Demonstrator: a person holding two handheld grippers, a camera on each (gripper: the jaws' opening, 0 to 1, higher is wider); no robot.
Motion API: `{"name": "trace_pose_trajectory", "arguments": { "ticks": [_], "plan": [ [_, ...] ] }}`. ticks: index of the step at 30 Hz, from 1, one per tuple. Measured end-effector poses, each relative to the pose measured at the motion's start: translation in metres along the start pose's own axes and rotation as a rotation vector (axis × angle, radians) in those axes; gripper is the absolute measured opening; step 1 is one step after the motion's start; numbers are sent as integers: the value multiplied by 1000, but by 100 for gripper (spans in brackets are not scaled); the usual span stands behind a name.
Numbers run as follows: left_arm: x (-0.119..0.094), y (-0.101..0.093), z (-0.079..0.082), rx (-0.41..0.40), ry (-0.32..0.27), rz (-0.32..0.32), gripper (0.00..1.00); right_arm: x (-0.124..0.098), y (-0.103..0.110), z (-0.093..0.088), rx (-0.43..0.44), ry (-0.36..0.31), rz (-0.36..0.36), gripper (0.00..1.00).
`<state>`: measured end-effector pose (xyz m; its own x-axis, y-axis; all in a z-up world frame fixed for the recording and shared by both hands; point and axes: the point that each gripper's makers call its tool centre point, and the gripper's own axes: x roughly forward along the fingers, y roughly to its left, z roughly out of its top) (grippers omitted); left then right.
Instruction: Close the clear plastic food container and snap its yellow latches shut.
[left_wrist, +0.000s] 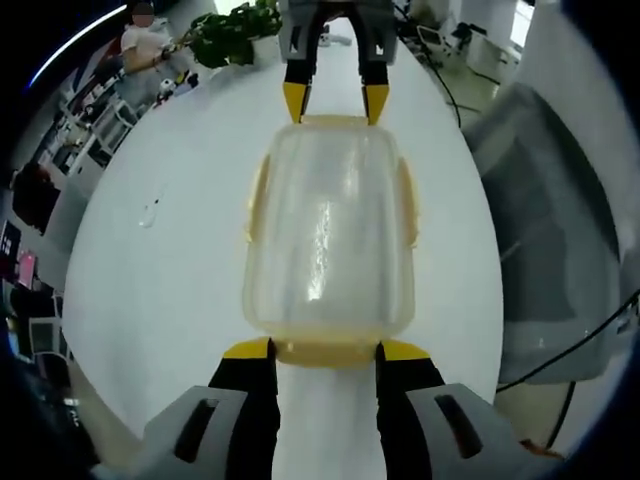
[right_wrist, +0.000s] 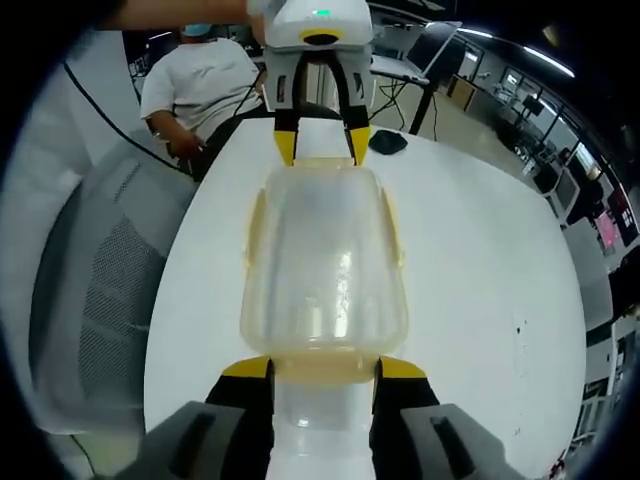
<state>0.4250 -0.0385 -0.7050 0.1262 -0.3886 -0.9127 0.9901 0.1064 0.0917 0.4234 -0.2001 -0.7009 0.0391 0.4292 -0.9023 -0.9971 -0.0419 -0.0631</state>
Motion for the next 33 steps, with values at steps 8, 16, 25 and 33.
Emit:
{"name": "trace_pose_trajectory", "arguments": {
  "ticks": [8, 16, 25, 33],
  "plan": [
    [6, -1, 13, 5, -3, 0, 35, -4, 1, -14, 7, 1, 5, 34],
    [11, 2, 25, 11, -8, 4, 35, -11, -1, -26, 8, -4, -3, 34],
    [20, 2, 41, 12, -19, -8, 35, -16, -2, -43, 11, 8, -4, 34],
    [26, 6, 50, 14, -10, -13, 35, -19, -6, -53, 16, 3, -3, 34]
  ]
}}
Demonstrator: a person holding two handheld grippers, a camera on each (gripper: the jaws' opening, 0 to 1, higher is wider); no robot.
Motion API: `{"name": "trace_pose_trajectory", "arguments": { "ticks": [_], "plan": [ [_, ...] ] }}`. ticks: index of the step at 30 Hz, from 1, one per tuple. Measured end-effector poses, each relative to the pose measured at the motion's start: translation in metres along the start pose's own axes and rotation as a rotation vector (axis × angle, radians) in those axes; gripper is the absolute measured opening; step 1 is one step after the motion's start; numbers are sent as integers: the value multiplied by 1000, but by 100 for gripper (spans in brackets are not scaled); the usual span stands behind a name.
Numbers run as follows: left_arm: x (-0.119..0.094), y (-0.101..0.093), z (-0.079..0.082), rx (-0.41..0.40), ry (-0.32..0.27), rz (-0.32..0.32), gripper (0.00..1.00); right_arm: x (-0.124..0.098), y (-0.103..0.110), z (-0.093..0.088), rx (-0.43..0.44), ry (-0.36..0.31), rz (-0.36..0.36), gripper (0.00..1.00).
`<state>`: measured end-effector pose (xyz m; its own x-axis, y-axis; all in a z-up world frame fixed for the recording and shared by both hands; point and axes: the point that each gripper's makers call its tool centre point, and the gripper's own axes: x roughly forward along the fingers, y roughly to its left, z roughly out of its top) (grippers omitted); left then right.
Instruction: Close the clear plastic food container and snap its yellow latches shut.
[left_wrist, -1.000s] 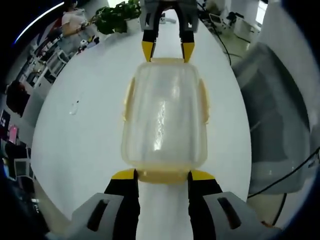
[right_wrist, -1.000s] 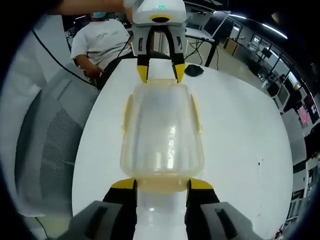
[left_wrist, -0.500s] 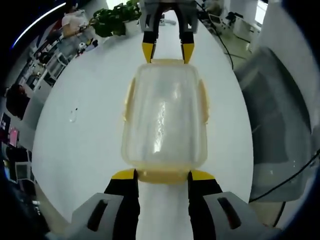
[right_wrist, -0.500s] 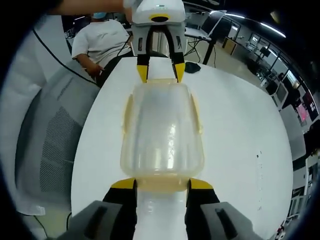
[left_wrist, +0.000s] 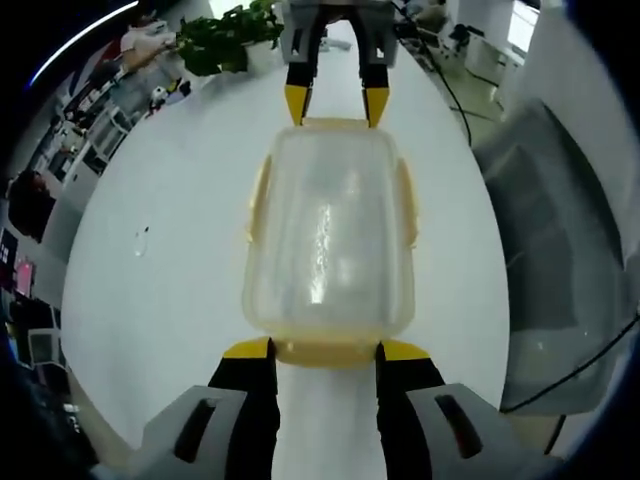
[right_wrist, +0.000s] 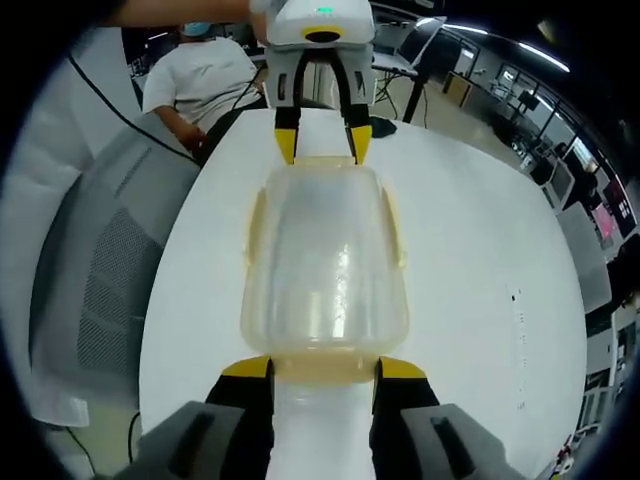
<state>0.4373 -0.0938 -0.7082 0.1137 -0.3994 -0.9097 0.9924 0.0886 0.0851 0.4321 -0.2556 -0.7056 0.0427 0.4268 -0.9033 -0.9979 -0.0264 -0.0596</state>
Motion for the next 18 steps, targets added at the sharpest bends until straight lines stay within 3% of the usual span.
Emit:
{"name": "trace_pose_trajectory", "arguments": {
  "ticks": [18],
  "plan": [
    [24, 3, 22, 3, 1, -23, 35, -2, -3, -31, 17, 2, 6, 34]
  ]
}}
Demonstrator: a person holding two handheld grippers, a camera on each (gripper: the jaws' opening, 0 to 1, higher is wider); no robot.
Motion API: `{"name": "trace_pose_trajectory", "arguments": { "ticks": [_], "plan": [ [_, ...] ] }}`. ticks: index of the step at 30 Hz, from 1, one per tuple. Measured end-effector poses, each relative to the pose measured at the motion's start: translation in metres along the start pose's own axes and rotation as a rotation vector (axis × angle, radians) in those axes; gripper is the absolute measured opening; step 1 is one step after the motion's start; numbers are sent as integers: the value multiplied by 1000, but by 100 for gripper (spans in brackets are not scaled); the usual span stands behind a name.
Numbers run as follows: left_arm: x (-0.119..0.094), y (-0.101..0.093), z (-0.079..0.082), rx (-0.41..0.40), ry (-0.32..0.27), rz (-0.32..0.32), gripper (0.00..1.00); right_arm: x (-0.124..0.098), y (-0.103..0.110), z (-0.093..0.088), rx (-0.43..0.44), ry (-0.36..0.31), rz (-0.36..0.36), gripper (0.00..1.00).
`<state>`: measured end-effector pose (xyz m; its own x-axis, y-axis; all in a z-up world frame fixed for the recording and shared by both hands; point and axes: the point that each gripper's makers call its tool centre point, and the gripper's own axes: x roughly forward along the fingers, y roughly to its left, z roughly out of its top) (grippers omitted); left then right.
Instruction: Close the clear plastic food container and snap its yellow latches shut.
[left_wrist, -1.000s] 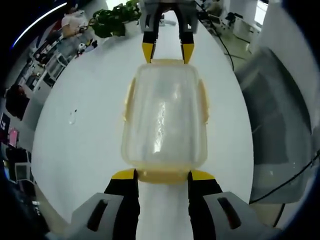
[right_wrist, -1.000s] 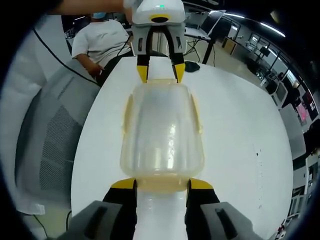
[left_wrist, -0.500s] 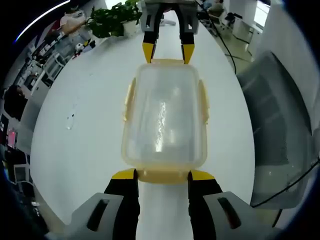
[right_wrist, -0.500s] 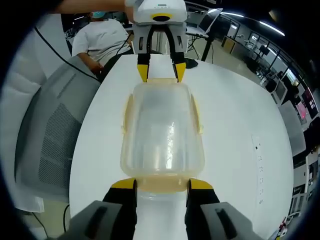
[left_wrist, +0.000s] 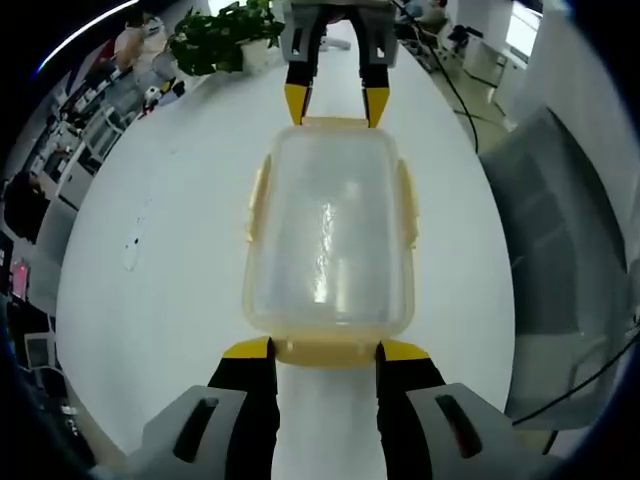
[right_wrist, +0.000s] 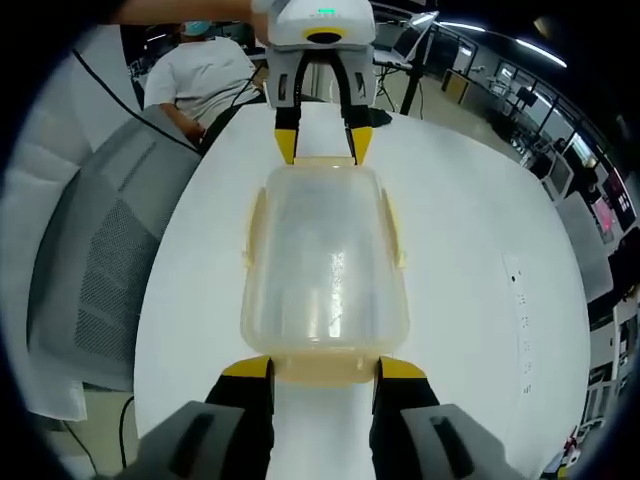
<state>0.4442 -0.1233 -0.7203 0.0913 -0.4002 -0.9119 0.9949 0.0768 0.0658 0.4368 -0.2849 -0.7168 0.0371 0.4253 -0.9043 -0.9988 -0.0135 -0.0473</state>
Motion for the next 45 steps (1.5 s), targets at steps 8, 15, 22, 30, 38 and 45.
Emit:
{"name": "trace_pose_trajectory", "arguments": {
  "ticks": [8, 15, 22, 30, 38, 45],
  "plan": [
    [8, 1, 6, 13, 8, -17, 35, 3, 0, -11, 18, -4, 9, 35],
    [13, 2, 5, 12, 15, -24, 35, 7, 0, -13, 27, -13, 13, 35],
    [14, 4, 1, 13, 21, -27, 35, 13, -2, -13, 29, -27, 15, 35],
    [18, 7, 1, 15, 17, -33, 36, 17, -5, -16, 42, -22, 20, 35],
    [25, 6, 2, 18, 20, -41, 36, 20, -4, -23, 57, -23, 28, 35],
    [25, 7, 2, 20, 18, -38, 36, 21, -6, -22, 49, -30, 21, 35]
  ]
}}
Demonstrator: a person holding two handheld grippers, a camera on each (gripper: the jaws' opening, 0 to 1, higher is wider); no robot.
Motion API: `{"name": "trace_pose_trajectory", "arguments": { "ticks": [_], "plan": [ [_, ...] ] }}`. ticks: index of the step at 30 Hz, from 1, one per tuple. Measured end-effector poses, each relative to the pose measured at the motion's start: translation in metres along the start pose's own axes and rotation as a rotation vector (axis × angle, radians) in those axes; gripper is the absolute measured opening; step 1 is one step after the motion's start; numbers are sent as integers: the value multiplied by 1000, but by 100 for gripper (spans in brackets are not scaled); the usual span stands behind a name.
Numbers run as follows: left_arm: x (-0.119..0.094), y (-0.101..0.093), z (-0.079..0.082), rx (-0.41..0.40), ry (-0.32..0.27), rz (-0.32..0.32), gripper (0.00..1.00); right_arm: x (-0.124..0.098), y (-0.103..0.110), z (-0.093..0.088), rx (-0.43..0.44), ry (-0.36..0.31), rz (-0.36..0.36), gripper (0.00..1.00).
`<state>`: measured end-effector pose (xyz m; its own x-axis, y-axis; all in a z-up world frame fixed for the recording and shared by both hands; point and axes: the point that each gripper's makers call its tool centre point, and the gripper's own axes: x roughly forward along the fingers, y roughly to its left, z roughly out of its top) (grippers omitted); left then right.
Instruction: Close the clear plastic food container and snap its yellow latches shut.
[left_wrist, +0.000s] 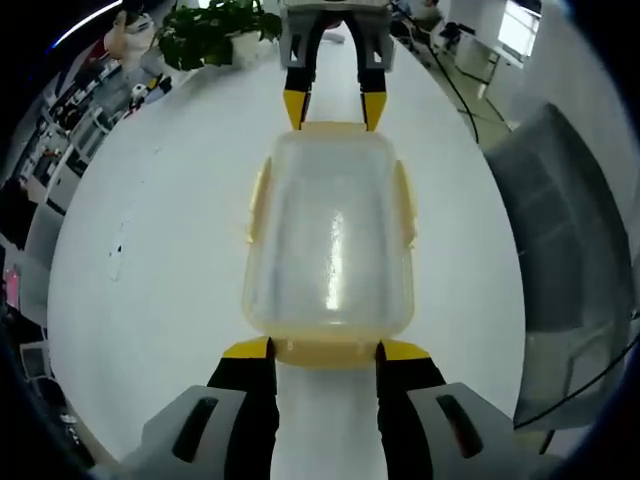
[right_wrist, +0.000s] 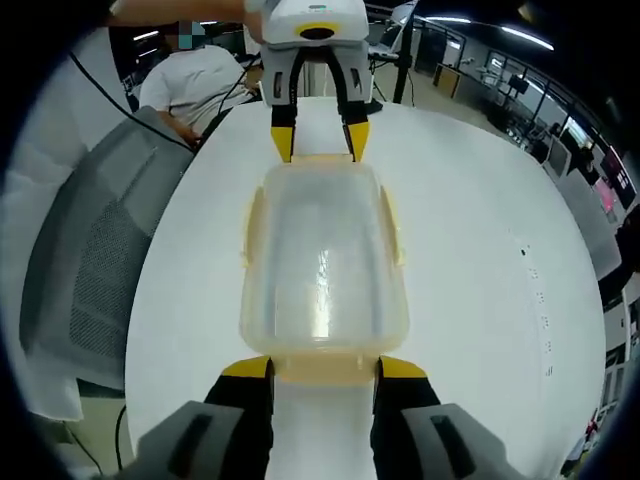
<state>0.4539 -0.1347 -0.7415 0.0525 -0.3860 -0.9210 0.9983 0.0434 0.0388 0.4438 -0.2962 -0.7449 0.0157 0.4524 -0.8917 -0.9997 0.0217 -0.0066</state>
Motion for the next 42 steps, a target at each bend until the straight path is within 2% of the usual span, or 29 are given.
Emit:
{"name": "trace_pose_trajectory", "arguments": {
  "ticks": [13, 18, 21, 25, 27, 32, 34, 37, 38, 39, 41, 42],
  "plan": [
    [0, -1, -3, -6, -11, 0, 37, 2, 0, 1, -9, -8, 1, 36],
    [1, -4, -4, -31, -17, -17, 37, 3, -1, -1, -32, -15, -4, 37],
    [1, -4, -7, -45, -12, -14, 38, 3, -2, -4, -40, -4, -11, 45],
    [-1, -3, -12, -73, -24, -2, 49, -2, -2, -7, -25, -18, -9, 50],
    [-3, -2, -14, -80, -22, -1, 49, -4, -3, -7, -18, -28, -14, 55],
    [-12, -1, -13, -109, -45, 15, 49, -12, 0, -3, 0, -55, -13, 55],
    [-16, -1, -11, -131, -61, 22, 49, -17, 2, 0, 39, -79, -12, 55],
    [-20, -5, -4, -206, -114, 19, 49, -22, 5, 5, 151, -128, 4, 55],
    [-22, -4, -2, -247, -132, 25, 49, -25, 2, 8, 213, -159, -11, 55],
    [-22, -3, -3, -273, -127, 34, 48, -27, 1, 10, 254, -172, -8, 55],
    [-24, 1, 0, -308, -156, 65, 46, -31, -8, 15, 336, -214, -60, 53],
    [-24, 1, 1, -328, -160, 77, 45, -33, -10, 17, 403, -231, -82, 51]
  ]
}}
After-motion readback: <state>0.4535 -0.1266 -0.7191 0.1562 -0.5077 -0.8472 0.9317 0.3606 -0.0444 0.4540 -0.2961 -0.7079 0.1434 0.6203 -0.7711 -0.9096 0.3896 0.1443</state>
